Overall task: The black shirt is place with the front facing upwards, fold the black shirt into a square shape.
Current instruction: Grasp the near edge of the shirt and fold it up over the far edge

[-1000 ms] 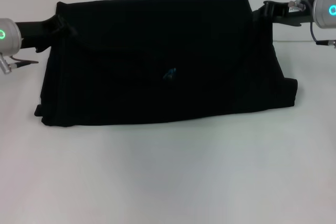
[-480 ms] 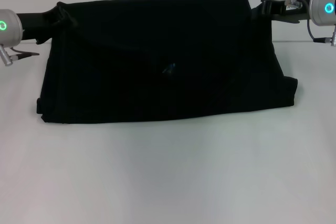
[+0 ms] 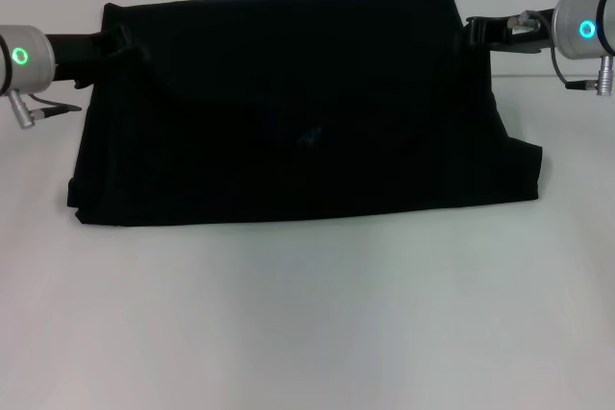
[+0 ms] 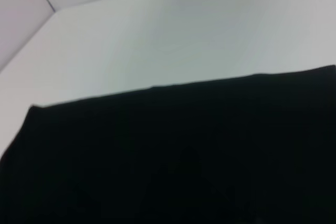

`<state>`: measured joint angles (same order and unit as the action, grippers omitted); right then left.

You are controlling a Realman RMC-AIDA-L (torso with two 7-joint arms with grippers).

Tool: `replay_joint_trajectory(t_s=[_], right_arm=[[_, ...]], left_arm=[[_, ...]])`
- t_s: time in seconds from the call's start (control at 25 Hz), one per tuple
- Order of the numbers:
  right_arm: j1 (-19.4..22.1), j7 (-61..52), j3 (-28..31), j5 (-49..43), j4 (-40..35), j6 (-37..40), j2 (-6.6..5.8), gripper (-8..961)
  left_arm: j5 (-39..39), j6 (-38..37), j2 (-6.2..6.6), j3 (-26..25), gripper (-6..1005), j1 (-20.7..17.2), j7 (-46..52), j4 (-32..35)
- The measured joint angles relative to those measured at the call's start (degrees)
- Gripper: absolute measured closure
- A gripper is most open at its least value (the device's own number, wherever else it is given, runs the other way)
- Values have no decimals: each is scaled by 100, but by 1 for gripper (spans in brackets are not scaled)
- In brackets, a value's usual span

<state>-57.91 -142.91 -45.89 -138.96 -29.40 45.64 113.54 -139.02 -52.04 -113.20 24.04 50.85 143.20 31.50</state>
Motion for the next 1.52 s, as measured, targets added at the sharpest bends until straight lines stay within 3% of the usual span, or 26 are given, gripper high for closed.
replay_joint_trajectory(t_s=[0.16,0.48,0.68,0.84,1.16,1.36,1.52], right_arm=[[-62,0,-277,-7,162,6,-90,917],[31,0,-205,72,-143,297,-212,704],[154,0,218,146,-520,870,-313,559],[231,0,295,207,-664,1160,-366,418],[211,-155,380,212,-695,1608,-433,91],[229,-301,398,212,-737,1858,-501,8],[238,-363,466,213,-757,1999,-526,7]], left_arm=[[2,173,-8,336,851,21,20,-25],[35,-2,-26,470,833,-143,201,180],[675,-557,14,470,647,-576,284,648],[1235,-975,123,479,510,-847,247,730],[1260,-1384,202,520,171,-1108,48,717],[1278,-1733,256,522,156,-1327,-310,698],[1289,-2042,312,492,144,-1547,-590,715]])
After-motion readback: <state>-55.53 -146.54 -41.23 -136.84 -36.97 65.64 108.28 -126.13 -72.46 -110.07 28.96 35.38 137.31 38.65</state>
